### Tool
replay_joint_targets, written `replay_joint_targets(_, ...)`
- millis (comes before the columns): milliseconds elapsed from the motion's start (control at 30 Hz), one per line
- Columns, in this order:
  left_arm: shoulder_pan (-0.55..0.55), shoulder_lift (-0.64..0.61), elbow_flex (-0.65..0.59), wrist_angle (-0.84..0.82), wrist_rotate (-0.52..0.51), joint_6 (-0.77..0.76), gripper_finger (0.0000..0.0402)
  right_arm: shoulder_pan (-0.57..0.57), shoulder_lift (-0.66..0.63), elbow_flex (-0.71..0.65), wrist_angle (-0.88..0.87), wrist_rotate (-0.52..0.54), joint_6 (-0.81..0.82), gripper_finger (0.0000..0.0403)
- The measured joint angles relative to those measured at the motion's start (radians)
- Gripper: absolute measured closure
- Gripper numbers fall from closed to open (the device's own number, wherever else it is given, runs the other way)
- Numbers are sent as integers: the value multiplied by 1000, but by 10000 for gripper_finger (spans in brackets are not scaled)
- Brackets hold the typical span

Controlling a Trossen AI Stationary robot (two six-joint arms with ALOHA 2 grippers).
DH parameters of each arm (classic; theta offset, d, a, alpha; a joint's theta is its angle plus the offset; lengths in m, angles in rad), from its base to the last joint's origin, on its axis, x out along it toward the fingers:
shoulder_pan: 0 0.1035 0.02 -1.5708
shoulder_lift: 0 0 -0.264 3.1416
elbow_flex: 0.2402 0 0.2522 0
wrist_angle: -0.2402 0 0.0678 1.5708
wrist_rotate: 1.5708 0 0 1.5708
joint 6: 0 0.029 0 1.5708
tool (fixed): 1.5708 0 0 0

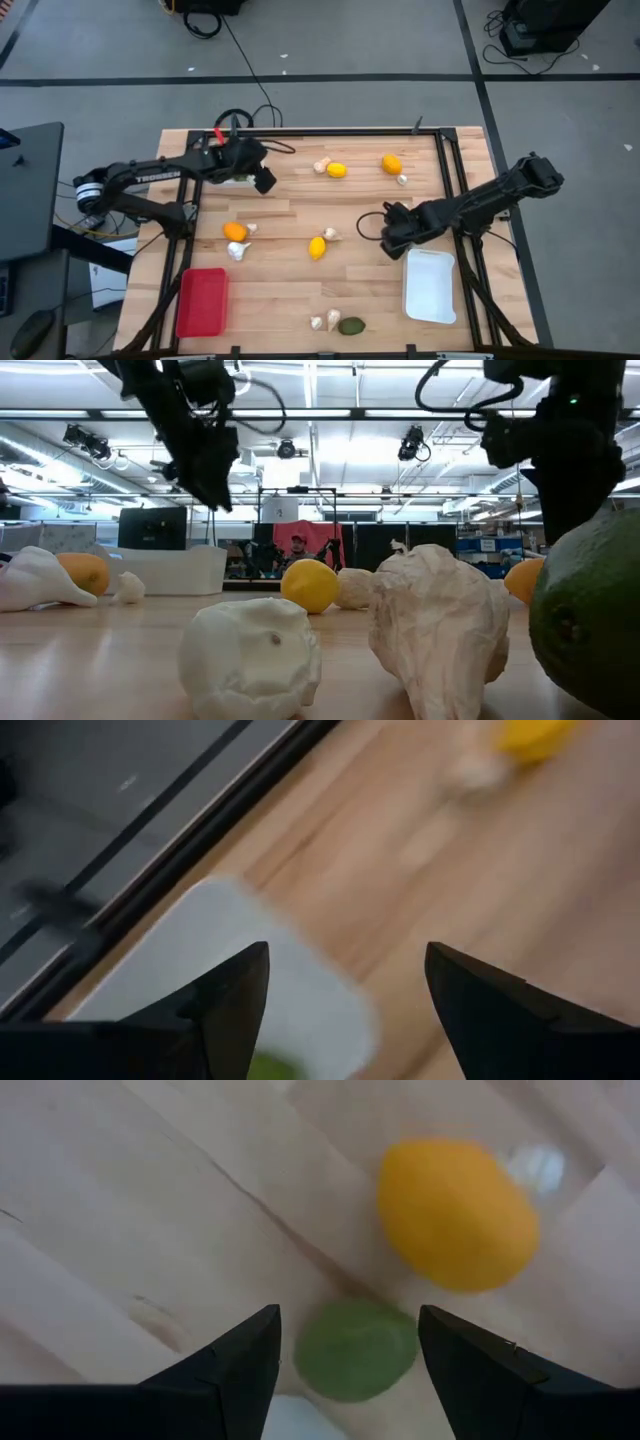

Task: Sort produce into baskets
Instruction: Put the top green lime into the top white bin

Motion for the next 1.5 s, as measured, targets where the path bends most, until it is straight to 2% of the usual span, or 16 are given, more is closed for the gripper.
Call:
replay_joint_targets(133,-70,-23,0,63,53,2,129,-47,0,0,-4,-84,72,155)
replay_joint_targets(433,-192,-33,0,114,52,22,129,-80,6,-24,-34,-186,197,155)
replay_joint_targets(633,-267,-38,0,107,90,24,129,-87,7,-103,83,-259,216,155)
replay_joint_targets(767,-305,-39,0,109,94,24,129,-112,5,-138,169,-274,217,155)
replay_joint_targets(933,-332,-39,0,145,94,24,129,-142,4,-148,182,-276,215,158)
replay_joint_targets(1300,-353,-15,0,246,82,47,129,-165,4,-149,198,-231,168,208)
replay_joint_targets(1500,-354,-1,0,245,82,44,129,-165,5,-150,202,-208,86,184)
